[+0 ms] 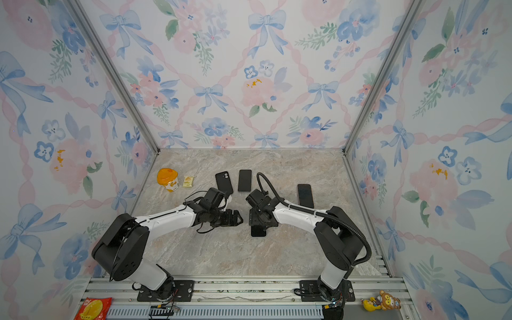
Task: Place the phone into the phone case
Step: 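Open both grippers and lift them off the cased phone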
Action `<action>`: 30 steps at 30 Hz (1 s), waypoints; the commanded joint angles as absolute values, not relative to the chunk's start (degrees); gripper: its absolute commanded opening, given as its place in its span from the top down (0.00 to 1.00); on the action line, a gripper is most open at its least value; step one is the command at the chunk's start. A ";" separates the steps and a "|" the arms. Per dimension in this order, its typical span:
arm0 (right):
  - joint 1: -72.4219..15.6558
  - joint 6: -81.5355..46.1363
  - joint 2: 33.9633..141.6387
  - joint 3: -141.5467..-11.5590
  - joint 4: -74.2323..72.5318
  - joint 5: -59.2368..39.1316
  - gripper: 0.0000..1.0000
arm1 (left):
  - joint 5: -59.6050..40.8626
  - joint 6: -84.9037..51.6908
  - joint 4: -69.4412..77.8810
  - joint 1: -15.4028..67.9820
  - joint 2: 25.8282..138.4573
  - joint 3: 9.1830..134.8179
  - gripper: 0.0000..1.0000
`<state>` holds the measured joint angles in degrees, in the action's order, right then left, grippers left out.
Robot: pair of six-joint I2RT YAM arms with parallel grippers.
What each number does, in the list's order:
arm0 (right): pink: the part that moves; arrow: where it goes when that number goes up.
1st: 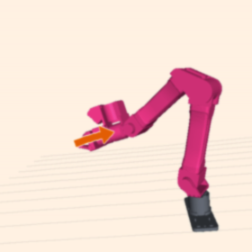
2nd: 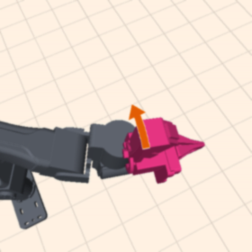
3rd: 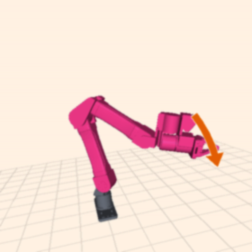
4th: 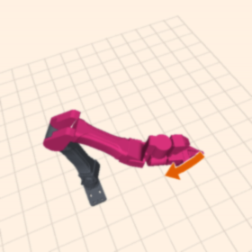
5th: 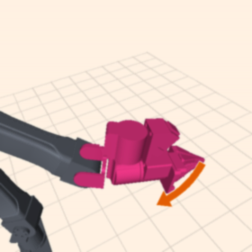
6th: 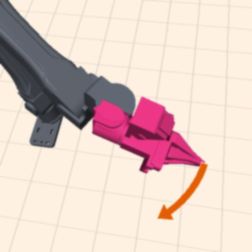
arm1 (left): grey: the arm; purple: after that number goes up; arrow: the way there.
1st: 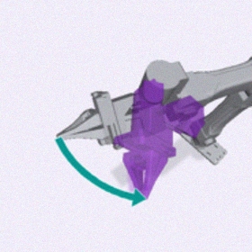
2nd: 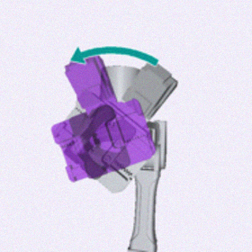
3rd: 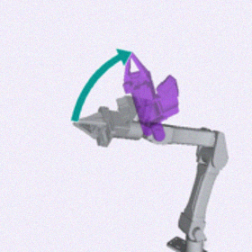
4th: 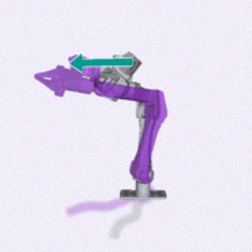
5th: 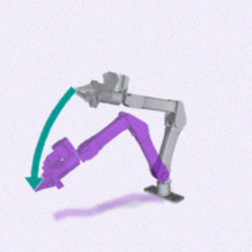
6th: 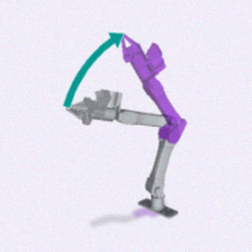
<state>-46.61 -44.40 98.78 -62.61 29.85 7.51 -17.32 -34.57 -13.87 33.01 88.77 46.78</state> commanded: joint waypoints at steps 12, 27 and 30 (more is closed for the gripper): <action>-47.53 -43.96 104.90 -68.19 33.87 7.34 0.13 | -18.96 -31.80 -15.93 31.47 88.77 45.01 0.09; -47.55 -43.46 108.63 -69.60 34.51 7.40 0.19 | -19.52 -31.95 -15.84 31.38 88.69 44.65 0.09; -47.53 -43.41 108.98 -70.05 35.58 8.25 0.22 | -19.52 -31.92 -15.82 31.38 88.71 44.73 0.09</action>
<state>-47.05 -43.66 107.07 -68.84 33.26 7.09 -18.87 -32.97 -14.94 31.81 88.77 45.47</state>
